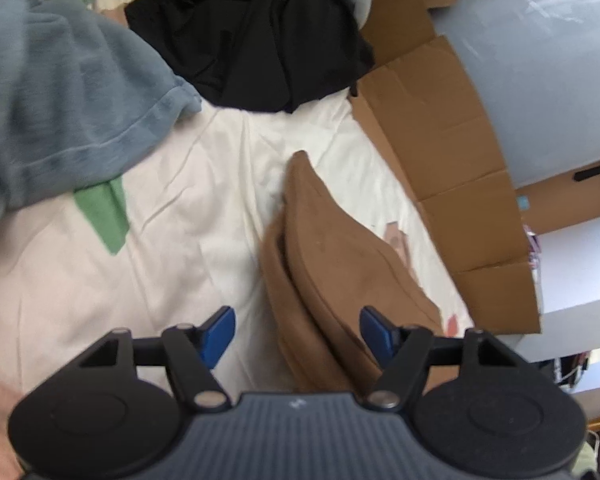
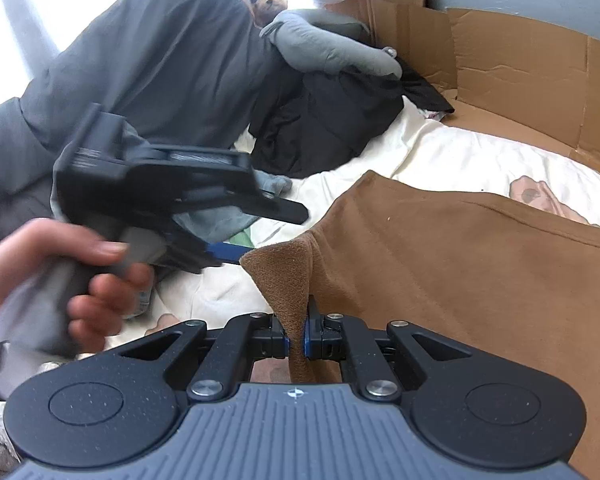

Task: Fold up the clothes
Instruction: 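Pinch the brown shirt edge with the right tool while the left tool regrips it, then lift the pinched shirt with both tools and turn it over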

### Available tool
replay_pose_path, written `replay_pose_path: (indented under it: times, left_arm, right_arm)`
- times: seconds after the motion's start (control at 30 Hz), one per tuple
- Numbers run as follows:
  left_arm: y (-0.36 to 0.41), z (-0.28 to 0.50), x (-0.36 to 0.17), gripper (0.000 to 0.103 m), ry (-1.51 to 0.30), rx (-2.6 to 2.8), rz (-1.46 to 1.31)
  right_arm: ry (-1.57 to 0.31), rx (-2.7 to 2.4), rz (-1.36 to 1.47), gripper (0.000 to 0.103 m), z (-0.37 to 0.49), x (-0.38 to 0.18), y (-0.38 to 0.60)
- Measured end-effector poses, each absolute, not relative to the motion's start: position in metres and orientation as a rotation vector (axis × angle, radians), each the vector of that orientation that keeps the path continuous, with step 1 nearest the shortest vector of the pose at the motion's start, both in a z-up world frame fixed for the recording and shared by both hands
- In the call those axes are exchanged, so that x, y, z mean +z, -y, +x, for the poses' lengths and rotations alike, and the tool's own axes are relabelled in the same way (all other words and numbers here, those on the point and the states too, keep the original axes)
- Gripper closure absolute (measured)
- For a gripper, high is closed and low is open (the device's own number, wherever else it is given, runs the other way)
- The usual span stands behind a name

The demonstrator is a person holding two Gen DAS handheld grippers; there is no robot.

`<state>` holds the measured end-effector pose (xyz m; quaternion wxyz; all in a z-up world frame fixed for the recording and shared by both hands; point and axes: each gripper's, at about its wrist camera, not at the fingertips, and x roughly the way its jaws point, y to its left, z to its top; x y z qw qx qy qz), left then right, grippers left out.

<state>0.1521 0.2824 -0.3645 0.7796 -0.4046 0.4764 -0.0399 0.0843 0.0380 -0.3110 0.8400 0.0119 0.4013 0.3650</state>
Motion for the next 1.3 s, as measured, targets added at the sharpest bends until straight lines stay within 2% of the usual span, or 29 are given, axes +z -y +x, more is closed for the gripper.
replay_pose_path:
  times: [0.37,0.47,0.53,0.63,0.67,0.93,1.3]
  left_arm:
    - [-0.271,0.21,-0.389,0.038,-1.07,-0.073,-0.822]
    - [-0.273,0.22,-0.394,0.05,-1.08,-0.08,-0.838]
    - [-0.275,0.225,-0.399,0.071,-1.092,-0.084,-0.881]
    - [-0.277,0.228,-0.403,0.088,-1.098,-0.092,-0.933]
    - [-0.276,0.229,-0.401,0.09,-1.093,-0.097,-0.93]
    - [-0.257,0.239,-0.364,0.093,-1.066,-0.152,-0.904]
    - [-0.182,0.273,-0.282,0.094,-1.063,-0.269,-0.729]
  right_arm:
    - [-0.843,0.758,0.055,0.099,0.085,-0.303,-0.028]
    - [-0.846,0.753,0.066,0.099,0.086,-0.303,-0.028]
    - [-0.848,0.754,0.072,0.099,0.086,-0.303,-0.028]
    - [-0.847,0.747,0.084,0.099,0.085,-0.302,-0.026]
    - [-0.846,0.742,0.091,0.099,0.084,-0.302,-0.025]
    - [-0.83,0.706,0.156,0.099,0.079,-0.289,-0.008]
    - [-0.751,0.566,0.309,0.099,0.067,-0.255,0.047]
